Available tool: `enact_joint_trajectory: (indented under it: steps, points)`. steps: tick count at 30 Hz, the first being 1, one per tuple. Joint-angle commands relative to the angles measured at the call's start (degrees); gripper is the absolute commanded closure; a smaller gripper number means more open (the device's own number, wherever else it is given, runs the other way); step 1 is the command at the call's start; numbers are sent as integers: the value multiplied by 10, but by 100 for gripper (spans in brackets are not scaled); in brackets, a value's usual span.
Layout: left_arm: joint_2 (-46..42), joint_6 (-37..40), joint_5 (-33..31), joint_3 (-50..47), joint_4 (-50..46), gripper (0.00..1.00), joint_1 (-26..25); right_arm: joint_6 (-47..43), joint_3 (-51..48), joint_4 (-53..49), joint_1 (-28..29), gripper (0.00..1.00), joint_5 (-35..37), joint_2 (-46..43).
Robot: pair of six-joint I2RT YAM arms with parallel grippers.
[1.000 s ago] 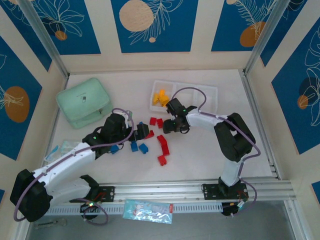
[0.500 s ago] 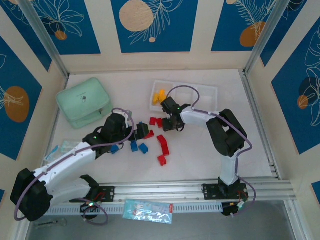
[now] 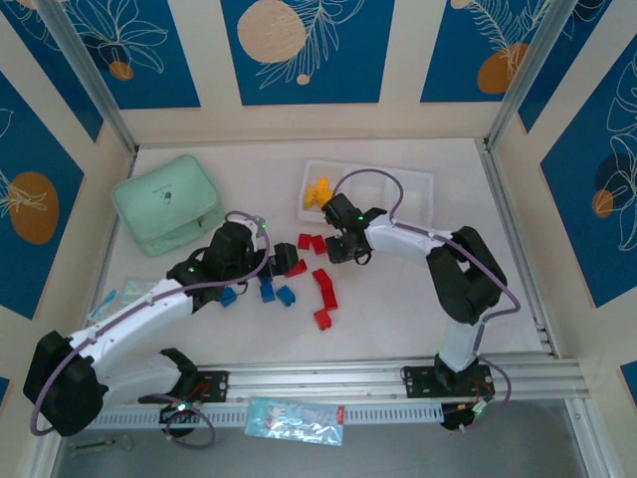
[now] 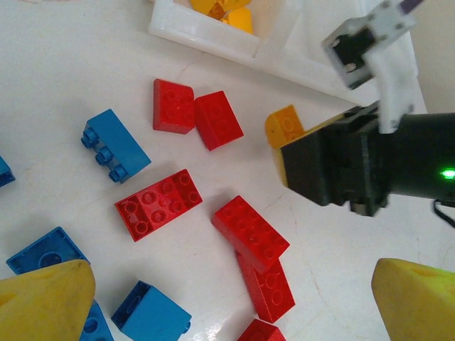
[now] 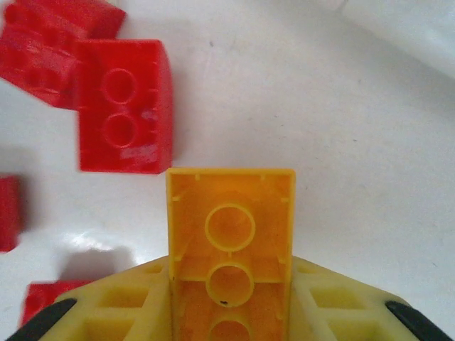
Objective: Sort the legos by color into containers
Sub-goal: Pick up the lego from the center of the table, then place the lego in the container, then pick up the lego from the center of the table.
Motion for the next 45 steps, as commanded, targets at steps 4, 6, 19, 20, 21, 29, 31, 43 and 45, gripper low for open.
enact_joint_trajectory:
  steps: [4,6,19,20,21,29,31,43,45]
  points:
    - [-33,25,-26,49,-60,1,-2,13,52,-45,-4,66,1,-14]
    - [-38,27,-26,60,-74,1,2,12,87,-50,-6,66,1,3]
    - [4,44,-6,103,-84,1,45,-2,342,-64,-67,66,-11,170]
    - [8,44,-5,104,-82,1,49,-5,361,-66,-70,66,-10,183]
    - [13,43,-3,107,-79,1,53,-8,384,-70,-73,66,-8,196]
    - [43,46,11,129,-71,1,67,-26,533,-131,-92,52,-19,272]
    - [44,51,17,136,-74,1,68,-28,534,-138,-90,49,-25,262]
    - [8,59,56,106,-82,1,66,17,266,-93,-48,39,-82,39]
    - [5,55,60,99,-91,1,65,27,227,-99,-48,38,-84,13]
